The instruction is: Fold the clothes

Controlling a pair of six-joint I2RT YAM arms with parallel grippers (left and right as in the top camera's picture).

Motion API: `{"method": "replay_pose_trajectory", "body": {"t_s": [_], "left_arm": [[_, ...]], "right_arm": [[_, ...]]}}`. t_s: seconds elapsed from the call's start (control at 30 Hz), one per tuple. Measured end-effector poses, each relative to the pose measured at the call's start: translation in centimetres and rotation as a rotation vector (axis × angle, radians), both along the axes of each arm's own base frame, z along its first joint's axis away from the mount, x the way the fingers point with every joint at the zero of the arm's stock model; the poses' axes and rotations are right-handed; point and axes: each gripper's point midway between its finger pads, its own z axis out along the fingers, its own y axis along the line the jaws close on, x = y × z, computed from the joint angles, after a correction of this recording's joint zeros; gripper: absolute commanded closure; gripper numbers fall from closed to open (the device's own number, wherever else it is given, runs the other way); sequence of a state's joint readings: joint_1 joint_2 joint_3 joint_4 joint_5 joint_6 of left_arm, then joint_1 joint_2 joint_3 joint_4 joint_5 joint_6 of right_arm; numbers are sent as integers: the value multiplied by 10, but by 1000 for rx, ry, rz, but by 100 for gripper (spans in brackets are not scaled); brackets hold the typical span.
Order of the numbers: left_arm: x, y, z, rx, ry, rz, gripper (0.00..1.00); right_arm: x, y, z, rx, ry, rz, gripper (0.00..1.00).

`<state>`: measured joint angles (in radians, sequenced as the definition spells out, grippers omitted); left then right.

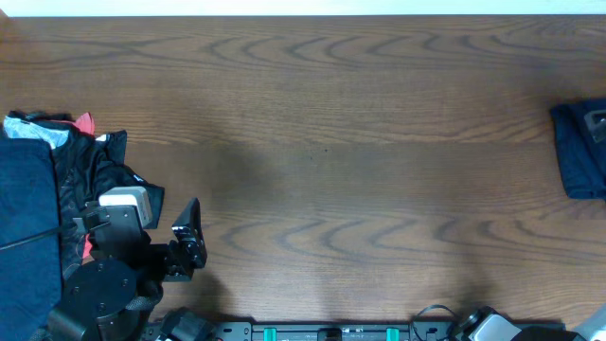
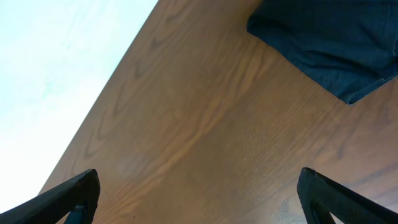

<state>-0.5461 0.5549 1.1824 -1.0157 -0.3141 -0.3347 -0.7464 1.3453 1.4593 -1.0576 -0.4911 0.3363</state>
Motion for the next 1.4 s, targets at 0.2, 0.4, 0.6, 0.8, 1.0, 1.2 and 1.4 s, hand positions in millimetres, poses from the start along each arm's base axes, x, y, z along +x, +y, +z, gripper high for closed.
{"method": "replay_pose_trajectory", "body": {"t_s": [0.2, 0.4, 0.6, 0.8, 1.0, 1.2, 1.4], "left_arm": [[-3, 2, -6, 15, 24, 0, 19], [8, 3, 19, -29, -81, 38, 20], [19, 18, 51, -80, -213, 150, 19], [11, 61, 66, -93, -291, 359, 20], [-13, 92, 91, -123, -426, 514, 20], [-50, 97, 135, -185, -657, 530, 20], [-101, 96, 155, -226, -825, 519, 20]], "right_arm": [[0, 0, 0, 0, 0, 0, 1], [0, 0, 0, 1, 0, 0, 1], [0, 1, 0, 3, -1, 2, 1], [0, 1, 0, 3, -1, 2, 1], [0, 1, 0, 3, -1, 2, 1], [0, 1, 0, 3, -1, 2, 1], [0, 1, 0, 3, -1, 2, 1]]}}
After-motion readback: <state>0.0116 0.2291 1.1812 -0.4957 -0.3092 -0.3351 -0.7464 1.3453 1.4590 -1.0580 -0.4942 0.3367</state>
